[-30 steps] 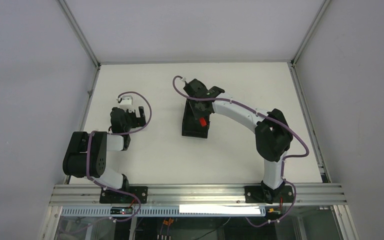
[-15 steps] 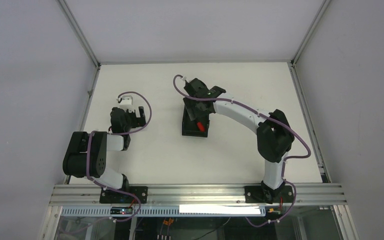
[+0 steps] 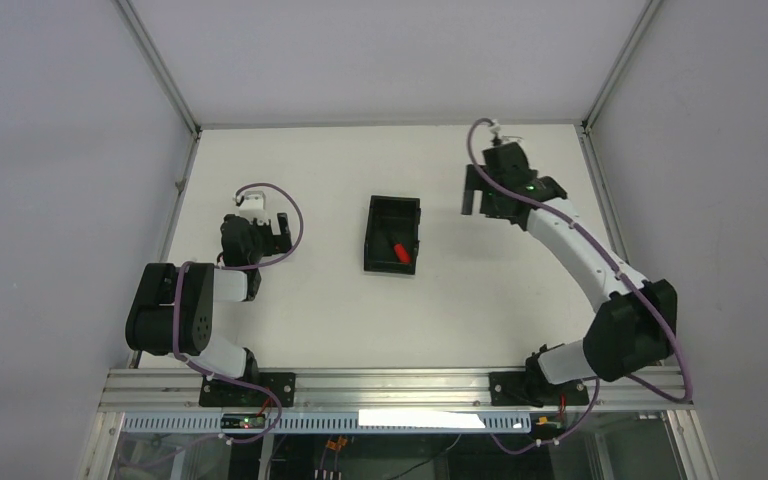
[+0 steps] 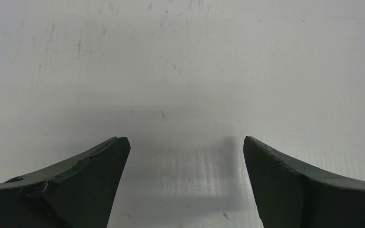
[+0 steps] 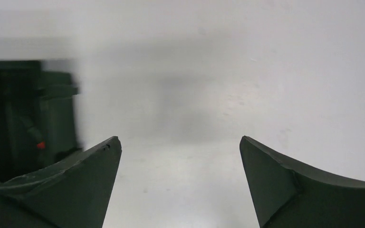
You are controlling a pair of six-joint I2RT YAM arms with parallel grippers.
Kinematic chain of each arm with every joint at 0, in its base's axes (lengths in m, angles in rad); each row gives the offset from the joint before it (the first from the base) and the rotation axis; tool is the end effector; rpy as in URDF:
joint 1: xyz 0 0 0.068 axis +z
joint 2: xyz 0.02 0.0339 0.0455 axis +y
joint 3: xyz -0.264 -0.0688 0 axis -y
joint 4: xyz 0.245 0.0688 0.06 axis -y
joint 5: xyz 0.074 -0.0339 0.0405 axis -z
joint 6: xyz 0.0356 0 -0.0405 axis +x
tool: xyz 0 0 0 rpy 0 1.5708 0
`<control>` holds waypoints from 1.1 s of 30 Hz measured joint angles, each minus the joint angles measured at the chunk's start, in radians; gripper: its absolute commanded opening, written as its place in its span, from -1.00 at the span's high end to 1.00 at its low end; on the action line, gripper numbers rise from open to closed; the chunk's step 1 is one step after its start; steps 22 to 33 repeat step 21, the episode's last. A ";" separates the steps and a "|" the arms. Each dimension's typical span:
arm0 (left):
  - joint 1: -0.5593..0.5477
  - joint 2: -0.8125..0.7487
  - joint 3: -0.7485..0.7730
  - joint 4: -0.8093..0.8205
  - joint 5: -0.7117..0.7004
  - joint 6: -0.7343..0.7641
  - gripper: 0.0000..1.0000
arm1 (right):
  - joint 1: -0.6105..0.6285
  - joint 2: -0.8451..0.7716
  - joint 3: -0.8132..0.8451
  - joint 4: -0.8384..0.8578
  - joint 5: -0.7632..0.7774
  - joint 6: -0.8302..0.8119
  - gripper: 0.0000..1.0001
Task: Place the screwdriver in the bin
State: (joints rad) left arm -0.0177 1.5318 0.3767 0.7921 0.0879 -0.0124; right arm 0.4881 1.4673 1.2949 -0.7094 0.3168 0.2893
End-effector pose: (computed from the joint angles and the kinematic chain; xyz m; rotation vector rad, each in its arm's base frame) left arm 0.2658 -0.0078 0.1385 0.0638 1.9327 -0.1051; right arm 0.2816 0.1370 0.3099 -0.1009 2.3923 -0.0283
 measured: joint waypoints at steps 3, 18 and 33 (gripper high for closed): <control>0.000 0.000 0.000 0.000 0.000 0.000 -0.98 | -0.173 -0.081 -0.117 0.016 -0.022 0.000 -0.99; 0.000 0.000 0.000 0.000 0.000 0.000 -0.98 | -0.466 -0.170 -0.156 -0.010 -0.097 -0.026 -0.98; 0.000 0.000 0.000 0.000 0.000 0.000 -0.98 | -0.466 -0.170 -0.156 -0.012 -0.097 -0.031 -0.99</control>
